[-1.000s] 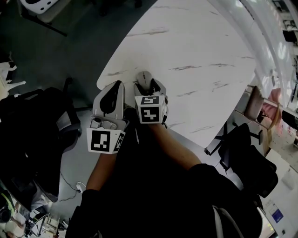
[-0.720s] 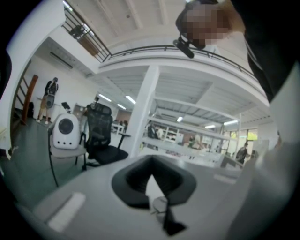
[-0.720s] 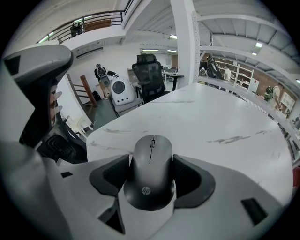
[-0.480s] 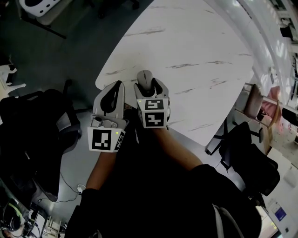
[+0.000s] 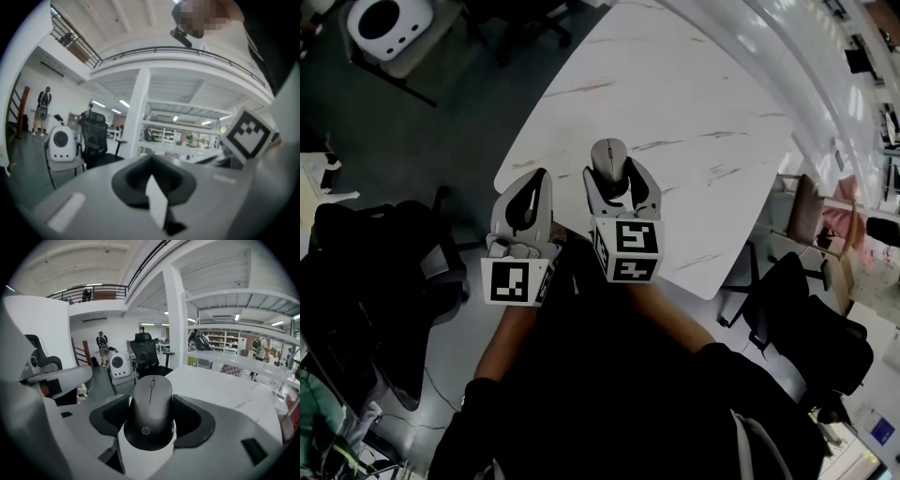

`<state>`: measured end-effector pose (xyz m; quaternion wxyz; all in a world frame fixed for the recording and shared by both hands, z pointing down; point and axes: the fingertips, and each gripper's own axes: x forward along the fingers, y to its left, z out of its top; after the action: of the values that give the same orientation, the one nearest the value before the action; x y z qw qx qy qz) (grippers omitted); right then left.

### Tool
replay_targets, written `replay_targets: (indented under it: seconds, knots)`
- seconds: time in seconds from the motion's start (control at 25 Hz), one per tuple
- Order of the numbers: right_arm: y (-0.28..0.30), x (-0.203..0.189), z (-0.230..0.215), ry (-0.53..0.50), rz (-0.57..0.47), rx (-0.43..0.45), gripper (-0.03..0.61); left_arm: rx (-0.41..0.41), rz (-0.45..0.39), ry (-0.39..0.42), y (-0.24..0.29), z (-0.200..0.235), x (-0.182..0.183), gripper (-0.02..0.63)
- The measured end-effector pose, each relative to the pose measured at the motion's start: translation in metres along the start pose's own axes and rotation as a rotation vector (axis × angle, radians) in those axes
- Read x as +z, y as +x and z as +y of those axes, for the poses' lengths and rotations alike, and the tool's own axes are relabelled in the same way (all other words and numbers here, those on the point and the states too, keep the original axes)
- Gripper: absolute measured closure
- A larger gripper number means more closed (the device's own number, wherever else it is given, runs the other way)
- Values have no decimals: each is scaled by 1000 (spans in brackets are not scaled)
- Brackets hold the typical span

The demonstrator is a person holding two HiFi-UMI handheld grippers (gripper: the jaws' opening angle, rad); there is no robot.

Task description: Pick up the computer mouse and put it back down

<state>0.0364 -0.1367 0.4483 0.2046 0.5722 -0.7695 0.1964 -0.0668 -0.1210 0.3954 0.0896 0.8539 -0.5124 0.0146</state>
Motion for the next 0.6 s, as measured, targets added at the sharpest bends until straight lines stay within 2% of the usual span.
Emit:
replay_targets:
  seconds: [0.36,0.6]
  knots:
    - [-55,70,-5,-40,-248,-31,321,30,-58,59,-12,-7,47,606]
    - [-72,87,-9,-42,-317,-54,321,33,-93,87,-19,-11,66,606]
